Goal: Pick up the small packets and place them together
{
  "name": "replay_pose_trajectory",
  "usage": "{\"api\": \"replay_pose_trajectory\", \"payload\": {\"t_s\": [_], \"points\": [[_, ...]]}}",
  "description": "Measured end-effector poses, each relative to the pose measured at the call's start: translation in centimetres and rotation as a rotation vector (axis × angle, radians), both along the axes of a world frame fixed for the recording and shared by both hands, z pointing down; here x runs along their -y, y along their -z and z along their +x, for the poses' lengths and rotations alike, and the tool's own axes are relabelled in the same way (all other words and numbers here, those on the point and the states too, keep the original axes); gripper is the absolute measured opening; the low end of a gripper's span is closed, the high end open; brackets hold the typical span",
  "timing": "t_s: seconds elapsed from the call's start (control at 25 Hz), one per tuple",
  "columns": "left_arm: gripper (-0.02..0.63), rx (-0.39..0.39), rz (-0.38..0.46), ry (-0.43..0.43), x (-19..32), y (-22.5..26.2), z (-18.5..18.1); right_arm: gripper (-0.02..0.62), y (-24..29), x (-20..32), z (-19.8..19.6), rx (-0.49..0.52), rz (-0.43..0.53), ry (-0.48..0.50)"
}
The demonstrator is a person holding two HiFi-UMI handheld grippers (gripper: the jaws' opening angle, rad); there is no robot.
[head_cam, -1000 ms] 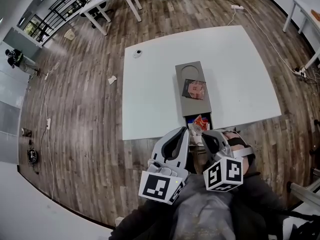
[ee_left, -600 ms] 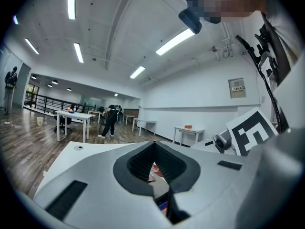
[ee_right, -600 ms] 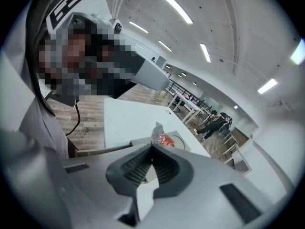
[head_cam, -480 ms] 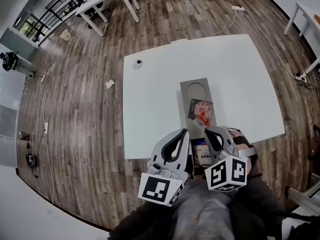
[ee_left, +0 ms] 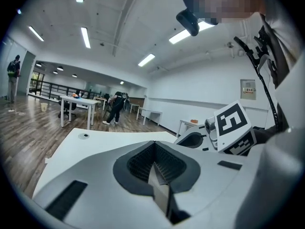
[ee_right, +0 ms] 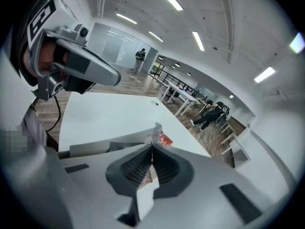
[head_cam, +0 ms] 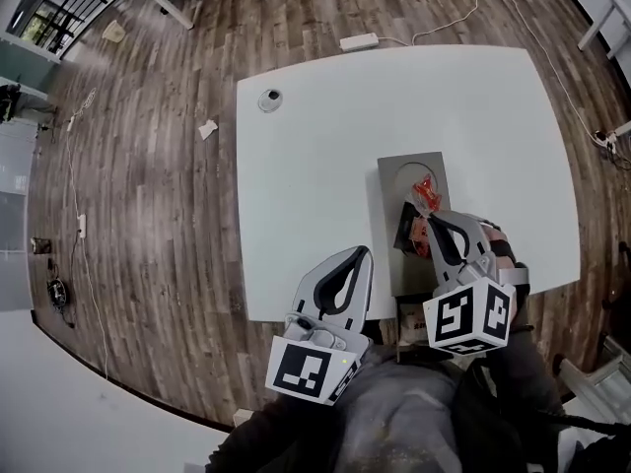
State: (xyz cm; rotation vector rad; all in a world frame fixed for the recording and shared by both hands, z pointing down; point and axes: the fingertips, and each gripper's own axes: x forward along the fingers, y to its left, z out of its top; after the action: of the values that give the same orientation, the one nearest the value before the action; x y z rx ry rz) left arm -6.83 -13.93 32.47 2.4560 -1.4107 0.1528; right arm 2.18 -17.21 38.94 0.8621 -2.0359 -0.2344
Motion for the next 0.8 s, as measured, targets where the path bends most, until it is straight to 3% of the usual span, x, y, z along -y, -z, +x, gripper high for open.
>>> {"api": "replay_pose_trajectory", "payload": {"t_s": [0.24, 0.4, 0.8], "points": [[0.003, -0.012, -0.036, 0.017, 1.0, -1.4, -1.4, 0.013, -2.2, 0.4, -0.9, -0.049, -0.055, 0.007], [0.003, -0.018, -0.037, 0.026, 0.9, -1.5, -1.9, 0.062, -2.5, -0.1, -1.5, -0.045, -0.073, 0.016], [0.003, -0.014, 0.037, 0.031, -2.9, 1.1, -0.8, 0.074, 0.2, -3.3, -0.5, -0.023, -0.006, 0.013]]}}
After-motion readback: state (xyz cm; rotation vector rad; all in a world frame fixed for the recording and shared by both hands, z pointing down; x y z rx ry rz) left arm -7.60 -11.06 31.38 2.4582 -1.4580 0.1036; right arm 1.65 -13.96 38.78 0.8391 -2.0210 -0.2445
